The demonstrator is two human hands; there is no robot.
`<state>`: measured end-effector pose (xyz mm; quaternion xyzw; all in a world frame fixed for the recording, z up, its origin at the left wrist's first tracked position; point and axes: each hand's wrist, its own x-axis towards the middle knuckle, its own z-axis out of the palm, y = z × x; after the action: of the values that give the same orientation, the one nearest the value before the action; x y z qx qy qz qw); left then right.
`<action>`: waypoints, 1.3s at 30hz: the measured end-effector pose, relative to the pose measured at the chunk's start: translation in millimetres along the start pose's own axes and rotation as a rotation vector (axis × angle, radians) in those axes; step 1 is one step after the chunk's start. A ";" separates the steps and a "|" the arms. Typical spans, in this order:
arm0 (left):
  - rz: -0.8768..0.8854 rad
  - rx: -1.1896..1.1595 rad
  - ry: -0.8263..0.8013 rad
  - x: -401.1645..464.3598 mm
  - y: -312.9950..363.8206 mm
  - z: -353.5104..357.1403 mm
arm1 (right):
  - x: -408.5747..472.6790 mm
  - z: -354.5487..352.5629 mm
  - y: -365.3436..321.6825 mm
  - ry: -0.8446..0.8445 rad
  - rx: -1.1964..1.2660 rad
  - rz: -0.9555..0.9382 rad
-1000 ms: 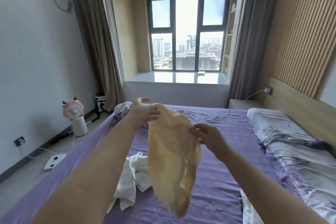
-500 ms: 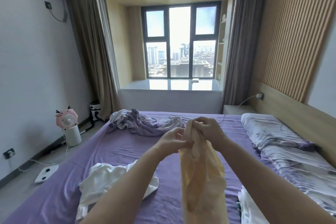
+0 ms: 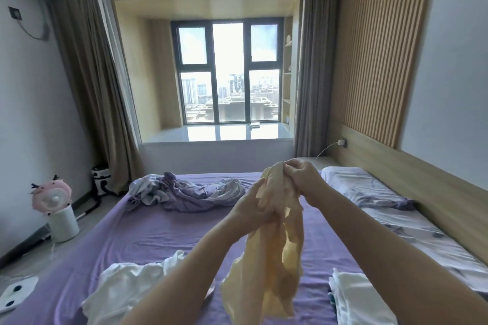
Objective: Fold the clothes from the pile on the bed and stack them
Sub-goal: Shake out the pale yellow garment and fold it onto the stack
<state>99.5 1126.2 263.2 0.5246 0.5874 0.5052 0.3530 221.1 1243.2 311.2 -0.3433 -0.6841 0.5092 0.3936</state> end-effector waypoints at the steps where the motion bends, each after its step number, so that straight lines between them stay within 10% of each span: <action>1: 0.033 0.037 -0.005 5.4 -2.4 -3.2 | -1.2 -0.6 0.9 0.009 0.009 -0.001; 9: 0.014 -0.156 -0.089 2.3 -3.6 -8.3 | -11.8 -7.0 13.6 0.012 0.082 0.075; 15: -0.006 -0.209 -0.050 2.0 -5.2 -10.4 | -26.8 -15.5 17.8 -0.311 0.016 0.056; 25: -0.074 -0.339 0.190 11.7 -2.0 -19.8 | -22.5 -2.3 12.0 -0.045 0.027 -0.017; 34: -0.148 -0.525 0.340 21.8 11.0 -32.0 | -15.0 -12.9 7.3 0.087 -0.632 -0.249; 39: -0.254 -0.660 0.320 22.4 5.0 -47.2 | -22.2 -28.4 10.9 -0.033 -0.497 -0.228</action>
<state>51.7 1137.2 281.9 0.2204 0.5011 0.6949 0.4664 257.1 1238.7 301.3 -0.3418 -0.8285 0.2836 0.3409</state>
